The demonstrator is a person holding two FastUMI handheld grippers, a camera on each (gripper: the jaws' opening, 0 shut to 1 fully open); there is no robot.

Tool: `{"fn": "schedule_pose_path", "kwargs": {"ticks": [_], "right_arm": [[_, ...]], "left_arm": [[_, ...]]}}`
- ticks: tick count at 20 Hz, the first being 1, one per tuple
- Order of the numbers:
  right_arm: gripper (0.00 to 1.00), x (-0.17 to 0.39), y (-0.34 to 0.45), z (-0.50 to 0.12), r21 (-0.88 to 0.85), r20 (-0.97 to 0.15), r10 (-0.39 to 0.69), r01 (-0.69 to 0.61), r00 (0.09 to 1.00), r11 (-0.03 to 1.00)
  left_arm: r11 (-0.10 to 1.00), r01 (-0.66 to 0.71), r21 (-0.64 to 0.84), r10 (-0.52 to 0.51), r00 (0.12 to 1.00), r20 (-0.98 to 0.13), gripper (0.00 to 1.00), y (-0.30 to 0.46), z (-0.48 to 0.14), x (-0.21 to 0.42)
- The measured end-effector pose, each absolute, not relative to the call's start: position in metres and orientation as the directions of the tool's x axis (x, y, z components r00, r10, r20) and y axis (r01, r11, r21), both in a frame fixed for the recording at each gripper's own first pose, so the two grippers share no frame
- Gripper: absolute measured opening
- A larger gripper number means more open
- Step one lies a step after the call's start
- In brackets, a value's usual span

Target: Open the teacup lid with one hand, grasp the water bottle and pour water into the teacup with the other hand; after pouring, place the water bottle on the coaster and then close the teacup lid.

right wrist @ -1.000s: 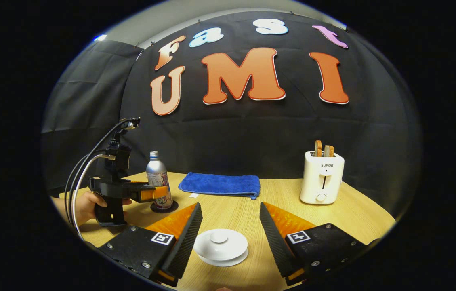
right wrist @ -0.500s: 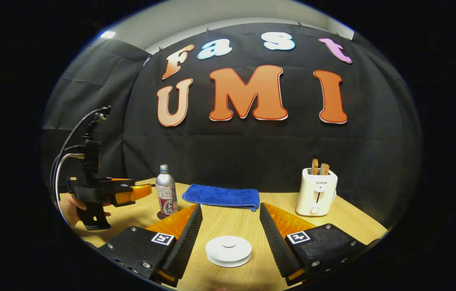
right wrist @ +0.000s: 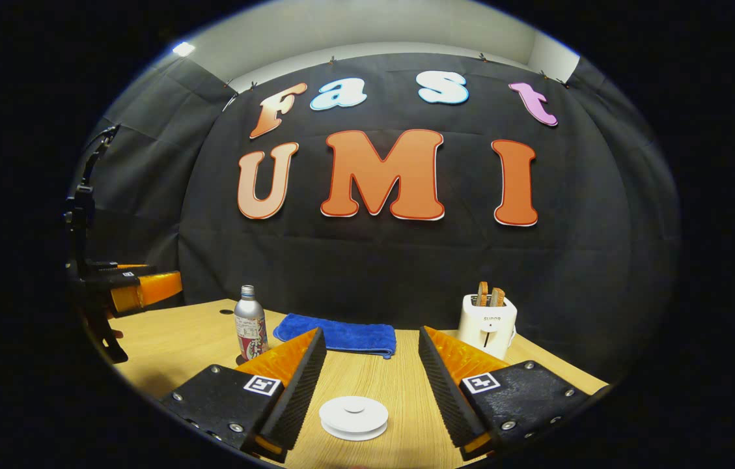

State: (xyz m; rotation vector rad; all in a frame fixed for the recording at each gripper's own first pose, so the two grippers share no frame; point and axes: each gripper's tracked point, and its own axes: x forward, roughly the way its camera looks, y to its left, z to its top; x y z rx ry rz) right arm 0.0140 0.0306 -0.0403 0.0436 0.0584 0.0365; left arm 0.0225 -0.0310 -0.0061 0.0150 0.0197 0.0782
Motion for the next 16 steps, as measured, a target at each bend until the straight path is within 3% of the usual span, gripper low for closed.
{"fn": "schedule_pose_path", "kwargs": {"ticks": [1,3,6,7,8,16], "right_arm": [[0.9,0.013,0.03,-0.039,0.037,-0.052,0.034,-0.032,0.998,0.999],[0.86,0.013,0.032,-0.04,0.039,-0.038,0.035,-0.034,0.999,0.999],[0.86,0.011,0.036,-0.052,0.046,-0.06,0.048,-0.045,0.997,0.998],[0.9,0.011,0.034,-0.053,0.044,-0.064,0.046,-0.043,0.997,0.998],[0.86,0.01,0.032,-0.052,0.043,-0.065,0.042,-0.04,0.997,0.998],[0.86,0.009,0.032,-0.047,0.041,-0.062,0.037,-0.035,0.997,0.999]], "left_arm": [[0.996,-0.087,0.011,0.087,0.996,-0.007,0.98,-0.029,-0.006,0.018],[0.993,-0.113,0.018,0.113,0.994,0.013,0.98,-0.025,-0.011,0.007],[0.987,-0.148,0.065,0.148,0.989,0.008,0.98,-0.018,-0.023,-0.001],[0.986,-0.152,0.071,0.152,0.988,0.008,0.98,-0.016,-0.023,-0.004],[0.986,-0.149,0.071,0.149,0.989,0.006,0.98,-0.018,-0.023,-0.005],[0.989,-0.136,0.063,0.137,0.99,-0.019,0.98,-0.028,-0.026,-0.004]]}}
